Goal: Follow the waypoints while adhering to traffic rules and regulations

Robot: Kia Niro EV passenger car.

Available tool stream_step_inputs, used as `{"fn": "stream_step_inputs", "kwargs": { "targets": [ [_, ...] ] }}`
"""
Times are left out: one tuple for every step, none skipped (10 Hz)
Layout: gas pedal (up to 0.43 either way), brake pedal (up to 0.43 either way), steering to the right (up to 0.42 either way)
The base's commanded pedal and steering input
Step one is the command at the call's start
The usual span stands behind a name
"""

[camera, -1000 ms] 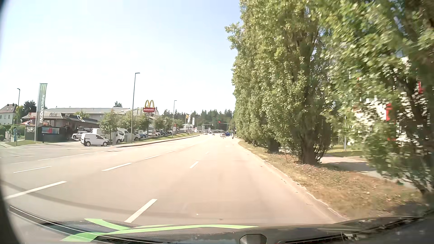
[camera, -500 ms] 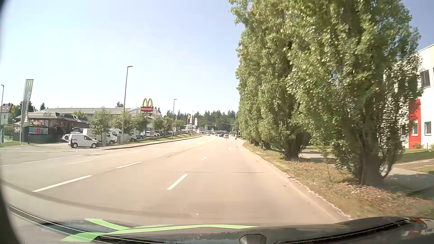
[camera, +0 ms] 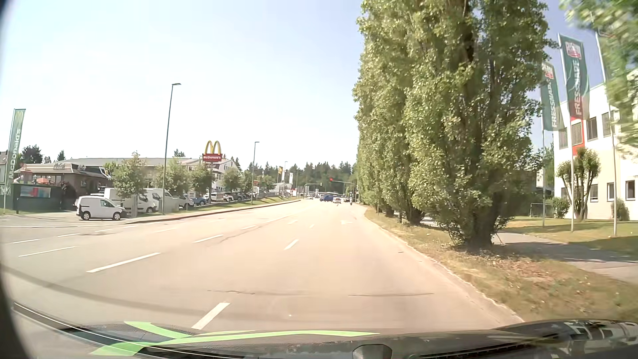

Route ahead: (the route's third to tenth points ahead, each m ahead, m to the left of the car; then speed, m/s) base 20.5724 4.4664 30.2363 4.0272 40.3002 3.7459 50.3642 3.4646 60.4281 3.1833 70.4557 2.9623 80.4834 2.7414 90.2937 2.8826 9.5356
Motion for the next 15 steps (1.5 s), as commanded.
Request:
{"fn": "stream_step_inputs", "kwargs": {
  "targets": [
    [0.118, 0.0, -0.01],
    [0.118, 0.0, -0.008],
    [0.11, 0.0, -0.004],
    [0.11, 0.0, 0.0],
    [0.11, 0.0, 0.004],
    [0.11, 0.0, 0.006],
    [0.11, 0.0, 0.007],
    [0.11, 0.0, 0.007],
    [0.11, 0.0, 0.006],
    [0.11, 0.0, 0.006],
    [0.11, 0.0, 0.006],
    [0.11, 0.0, 0.005],
    [0.11, 0.0, 0.005],
    [0.098, 0.0, 0.004],
    [0.098, 0.0, 0.004]
  ]
}}
